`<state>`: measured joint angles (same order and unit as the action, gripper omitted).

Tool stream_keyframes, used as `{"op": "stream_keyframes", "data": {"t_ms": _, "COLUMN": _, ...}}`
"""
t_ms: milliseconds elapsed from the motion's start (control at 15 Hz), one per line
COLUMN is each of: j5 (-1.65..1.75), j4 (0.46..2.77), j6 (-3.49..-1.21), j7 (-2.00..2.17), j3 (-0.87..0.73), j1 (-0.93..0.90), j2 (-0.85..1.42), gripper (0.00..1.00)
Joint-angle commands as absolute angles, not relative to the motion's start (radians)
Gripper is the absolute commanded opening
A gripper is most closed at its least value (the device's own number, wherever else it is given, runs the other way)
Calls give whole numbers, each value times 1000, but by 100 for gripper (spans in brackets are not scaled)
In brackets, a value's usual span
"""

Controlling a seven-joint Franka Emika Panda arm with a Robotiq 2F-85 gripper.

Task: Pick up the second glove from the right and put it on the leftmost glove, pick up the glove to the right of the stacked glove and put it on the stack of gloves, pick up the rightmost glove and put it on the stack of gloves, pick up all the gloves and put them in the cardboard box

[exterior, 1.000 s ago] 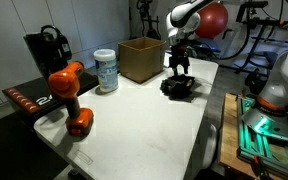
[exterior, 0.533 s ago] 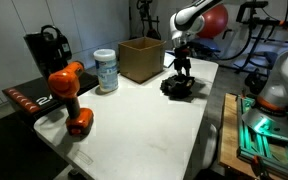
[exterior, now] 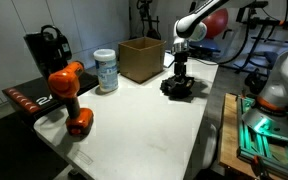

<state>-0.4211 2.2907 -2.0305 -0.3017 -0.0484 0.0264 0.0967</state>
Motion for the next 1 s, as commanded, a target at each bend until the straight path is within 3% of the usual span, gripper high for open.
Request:
{"op": "stream_keyframes", "data": {"t_ms": 0, "j5": -519, "j4": 2308, "j6": -2082, "j7": -422, "j3": -25, "j1": 41, "j2": 130, "gripper": 100}}
{"op": "stream_keyframes", "data": {"t_ms": 267, "j5": -572, "j4": 2295, "j6": -2093, "j7": -494, "j3": -16, "j1": 47, "j2": 173, "gripper": 100}}
{"op": "stream_keyframes", "data": {"t_ms": 333, "j5": -578, "j4": 2291, "j6": -2092, "j7": -508, "j3": -14, "j1": 49, "j2": 183, "gripper": 80}}
{"op": "stream_keyframes", "data": {"t_ms": 933, "j5": -584, "j4": 2261, "j6": -2071, "j7": -543, "j3": 0, "j1": 61, "j2": 193, "gripper": 17}}
